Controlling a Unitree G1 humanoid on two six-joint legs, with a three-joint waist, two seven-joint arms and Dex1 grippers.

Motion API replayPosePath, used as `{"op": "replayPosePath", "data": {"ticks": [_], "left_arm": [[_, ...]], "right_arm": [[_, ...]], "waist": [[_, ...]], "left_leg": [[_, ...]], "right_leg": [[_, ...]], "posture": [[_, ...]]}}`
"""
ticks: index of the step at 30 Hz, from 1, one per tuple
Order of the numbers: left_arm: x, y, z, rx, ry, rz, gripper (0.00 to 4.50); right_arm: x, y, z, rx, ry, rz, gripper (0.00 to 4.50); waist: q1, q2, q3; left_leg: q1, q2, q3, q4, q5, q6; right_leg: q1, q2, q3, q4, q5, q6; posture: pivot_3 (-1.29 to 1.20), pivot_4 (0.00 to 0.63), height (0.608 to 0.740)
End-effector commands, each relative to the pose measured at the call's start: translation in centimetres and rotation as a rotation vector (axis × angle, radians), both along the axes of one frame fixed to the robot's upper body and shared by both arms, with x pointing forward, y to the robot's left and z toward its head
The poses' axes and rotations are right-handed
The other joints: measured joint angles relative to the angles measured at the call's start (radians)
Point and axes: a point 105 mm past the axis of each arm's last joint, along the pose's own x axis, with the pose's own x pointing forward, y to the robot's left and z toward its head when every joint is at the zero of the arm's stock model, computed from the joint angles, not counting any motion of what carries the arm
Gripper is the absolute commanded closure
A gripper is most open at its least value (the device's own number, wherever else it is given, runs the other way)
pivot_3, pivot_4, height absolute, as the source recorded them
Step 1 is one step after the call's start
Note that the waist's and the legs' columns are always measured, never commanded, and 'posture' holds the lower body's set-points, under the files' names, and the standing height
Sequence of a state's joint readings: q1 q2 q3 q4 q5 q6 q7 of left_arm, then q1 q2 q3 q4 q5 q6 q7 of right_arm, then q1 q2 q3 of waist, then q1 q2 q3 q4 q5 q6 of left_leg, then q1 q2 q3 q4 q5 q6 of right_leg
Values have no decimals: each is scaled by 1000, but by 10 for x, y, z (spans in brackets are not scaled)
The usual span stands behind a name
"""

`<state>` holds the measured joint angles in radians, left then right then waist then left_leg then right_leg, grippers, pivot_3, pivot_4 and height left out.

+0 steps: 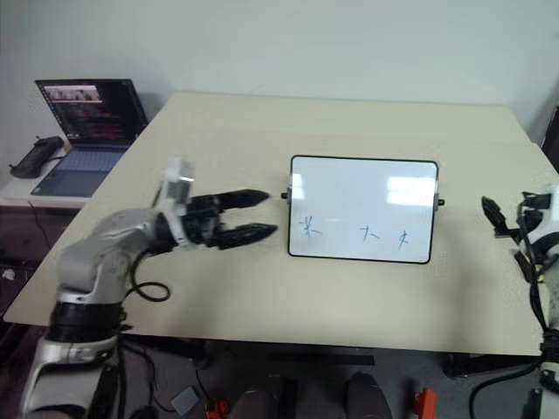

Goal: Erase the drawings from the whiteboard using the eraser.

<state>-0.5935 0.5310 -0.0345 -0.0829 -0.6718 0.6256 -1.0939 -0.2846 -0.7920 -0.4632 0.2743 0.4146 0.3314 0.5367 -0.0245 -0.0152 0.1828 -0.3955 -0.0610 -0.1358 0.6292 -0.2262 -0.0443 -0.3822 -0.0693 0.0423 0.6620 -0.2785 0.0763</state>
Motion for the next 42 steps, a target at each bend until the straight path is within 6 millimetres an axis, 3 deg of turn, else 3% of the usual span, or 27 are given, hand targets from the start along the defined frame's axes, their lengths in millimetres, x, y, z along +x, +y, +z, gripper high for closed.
{"op": "replayPosePath", "data": {"ticks": [1, 4, 9, 24, 27, 34, 38, 42], "left_arm": [[-8, -42, -10, 22, -23, -118, 0], [-14, -66, -27, 70, -59, -191, 0], [-14, -83, -33, 61, -79, -221, 0], [-18, -82, -39, 73, -78, -207, 0], [-18, -83, -39, 79, -88, -208, 0], [-17, -81, -39, 80, -86, -199, 0], [-15, -79, -38, 83, -88, -183, 0], [-3, -67, -32, 77, -108, -102, 0]], "right_arm": [[-16, -29, -7, -23, 91, -71, 37], [-26, -45, -18, 22, 146, -68, 37], [-36, -63, -30, 60, 202, -79, 37], [-36, -72, -61, 117, 285, -61, 37], [-35, -71, -65, 128, 290, -56, 665], [-34, -69, -75, 128, 314, -59, 3151], [-29, -63, -73, 121, 299, -36, 3295], [-22, -55, -49, 84, 227, 23, 3303]], "waist": [[-1, 0, 0], [-13, 0, 0], [-27, 0, 0], [-26, 0, 0], [-26, 0, 0], [-27, -1, 0], [-27, -1, 0], [-28, 0, 0]], "left_leg": [[0, 0, 0, 0, 0, 0], [0, 0, 3, -1, 0, 0], [1, 1, 5, -2, -1, 1], [1, 0, 4, 0, -1, 1], [1, 0, 4, 0, -1, 1], [1, 0, 4, 0, 0, 1], [1, 0, 4, 0, 0, 1], [1, 0, 4, 0, 0, 1]], "right_leg": [[0, 0, 0, 0, 0, 0], [-1, 0, 2, -1, 0, 0], [-2, 0, 3, 0, 0, 0], [-1, 0, 3, 0, 0, 0], [-1, 0, 3, 0, 0, 0], [-1, 0, 3, 0, 0, 0], [0, 0, 3, 0, 0, 0], [0, 0, 3, 0, 0, 0]], "posture": [[0, 150, 740], [0, 150, 740], [0, 150, 740], [0, 150, 740], [0, 150, 740], [0, 150, 740], [0, 150, 740], [0, 150, 740]]}}
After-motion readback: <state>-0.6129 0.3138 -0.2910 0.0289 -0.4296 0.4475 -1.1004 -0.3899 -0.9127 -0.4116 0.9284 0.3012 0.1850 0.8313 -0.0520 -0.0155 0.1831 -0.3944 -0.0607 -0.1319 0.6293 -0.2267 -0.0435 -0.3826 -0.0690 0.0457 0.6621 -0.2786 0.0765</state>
